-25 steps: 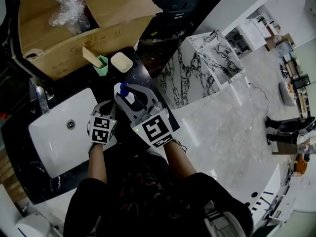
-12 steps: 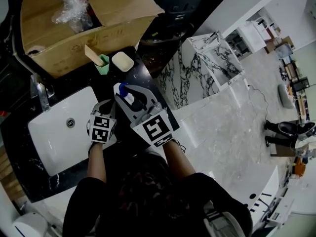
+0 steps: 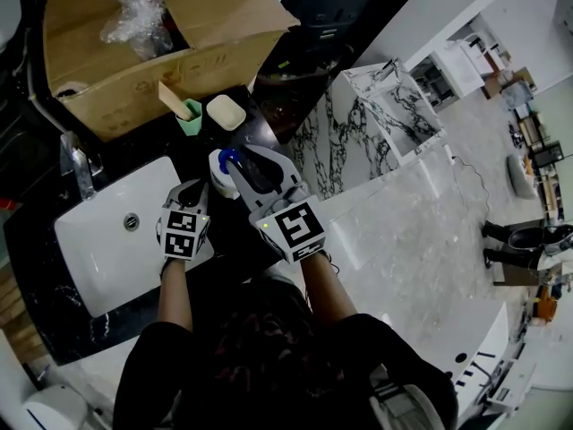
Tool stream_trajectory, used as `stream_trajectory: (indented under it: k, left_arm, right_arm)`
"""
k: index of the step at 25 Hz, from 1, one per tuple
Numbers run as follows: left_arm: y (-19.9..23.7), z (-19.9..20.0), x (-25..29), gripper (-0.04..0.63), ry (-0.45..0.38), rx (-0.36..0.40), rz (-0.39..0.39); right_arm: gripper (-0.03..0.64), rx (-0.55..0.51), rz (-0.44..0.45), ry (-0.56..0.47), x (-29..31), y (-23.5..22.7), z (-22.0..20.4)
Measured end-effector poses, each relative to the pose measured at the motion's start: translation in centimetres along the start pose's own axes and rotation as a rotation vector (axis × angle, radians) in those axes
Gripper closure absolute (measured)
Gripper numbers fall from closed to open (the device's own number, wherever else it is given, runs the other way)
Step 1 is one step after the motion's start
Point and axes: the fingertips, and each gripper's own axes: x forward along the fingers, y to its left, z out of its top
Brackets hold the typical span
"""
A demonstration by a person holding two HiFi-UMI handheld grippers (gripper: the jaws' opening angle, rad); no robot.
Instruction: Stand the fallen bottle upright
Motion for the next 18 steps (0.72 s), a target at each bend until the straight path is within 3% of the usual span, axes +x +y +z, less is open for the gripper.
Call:
stream_trajectory:
  k: [9,18]
  left_arm:
    - [0.9,1.3,-0.8,0.578,-0.051,-0.03,0.025]
    - [2.1,2.8,-2.2,0.578,-0.093,-0.028,0.062]
  right_arm:
    - [0.522,0.057,-0.185,0.059,-3.1,-6.3,-2.3]
    - [0.562,0.073,-0.288,0.097,-4.3,-9.3,-5.9]
